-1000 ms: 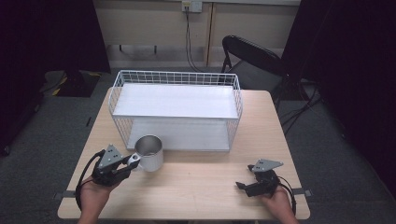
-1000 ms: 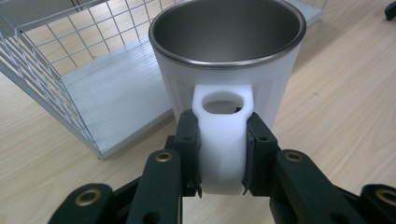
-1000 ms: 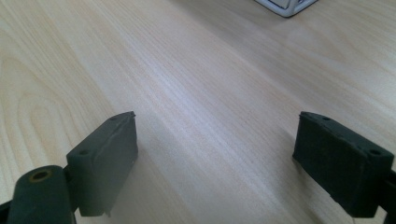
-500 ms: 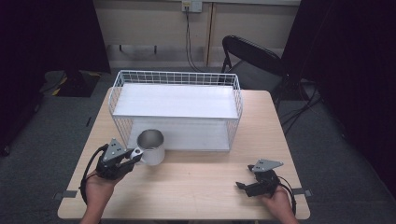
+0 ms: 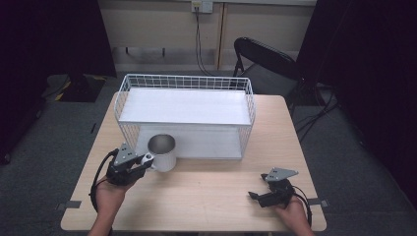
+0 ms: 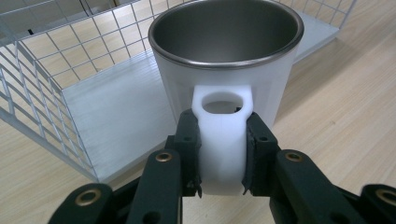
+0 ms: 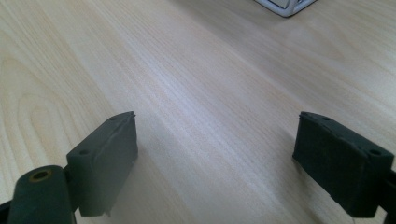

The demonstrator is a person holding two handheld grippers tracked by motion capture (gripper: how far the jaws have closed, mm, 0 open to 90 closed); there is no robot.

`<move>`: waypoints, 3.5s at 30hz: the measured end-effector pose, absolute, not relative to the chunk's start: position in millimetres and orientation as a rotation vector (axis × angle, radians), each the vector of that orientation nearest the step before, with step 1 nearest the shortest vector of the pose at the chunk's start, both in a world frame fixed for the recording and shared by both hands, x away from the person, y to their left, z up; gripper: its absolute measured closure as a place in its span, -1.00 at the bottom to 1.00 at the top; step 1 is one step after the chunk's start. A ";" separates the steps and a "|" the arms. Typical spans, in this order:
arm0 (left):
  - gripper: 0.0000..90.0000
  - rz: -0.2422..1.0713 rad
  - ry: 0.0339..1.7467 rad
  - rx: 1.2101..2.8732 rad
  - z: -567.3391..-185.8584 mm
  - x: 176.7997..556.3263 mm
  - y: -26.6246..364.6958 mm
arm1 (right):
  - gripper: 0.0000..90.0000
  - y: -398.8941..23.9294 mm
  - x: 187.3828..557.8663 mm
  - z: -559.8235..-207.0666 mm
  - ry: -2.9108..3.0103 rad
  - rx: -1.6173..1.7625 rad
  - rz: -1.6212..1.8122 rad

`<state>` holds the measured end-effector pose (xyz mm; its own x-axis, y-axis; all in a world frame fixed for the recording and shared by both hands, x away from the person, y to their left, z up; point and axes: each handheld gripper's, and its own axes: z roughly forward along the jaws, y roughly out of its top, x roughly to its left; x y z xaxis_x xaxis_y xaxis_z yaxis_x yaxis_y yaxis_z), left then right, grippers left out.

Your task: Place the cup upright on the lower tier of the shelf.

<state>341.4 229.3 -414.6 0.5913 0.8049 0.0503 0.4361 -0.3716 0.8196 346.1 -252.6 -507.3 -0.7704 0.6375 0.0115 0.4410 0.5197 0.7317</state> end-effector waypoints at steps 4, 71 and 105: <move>0.60 0.582 0.995 2.004 -414.2 343.8 229.7 | -0.72 -252.6 346.1 -507.3 2.504 0.909 1.097; 0.60 0.745 1.114 1.913 -421.4 389.8 203.2 | -0.72 -252.6 346.0 -507.3 2.503 0.911 1.096; 0.60 0.799 1.145 1.906 -435.2 403.6 191.5 | -0.72 -252.6 346.0 -507.3 2.503 0.910 1.096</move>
<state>403.6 191.5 -435.2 0.4025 0.9066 0.1265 0.4313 -0.3097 0.8474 346.0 -252.6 -507.3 -0.7698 0.6381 0.0123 0.4417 0.5188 0.7319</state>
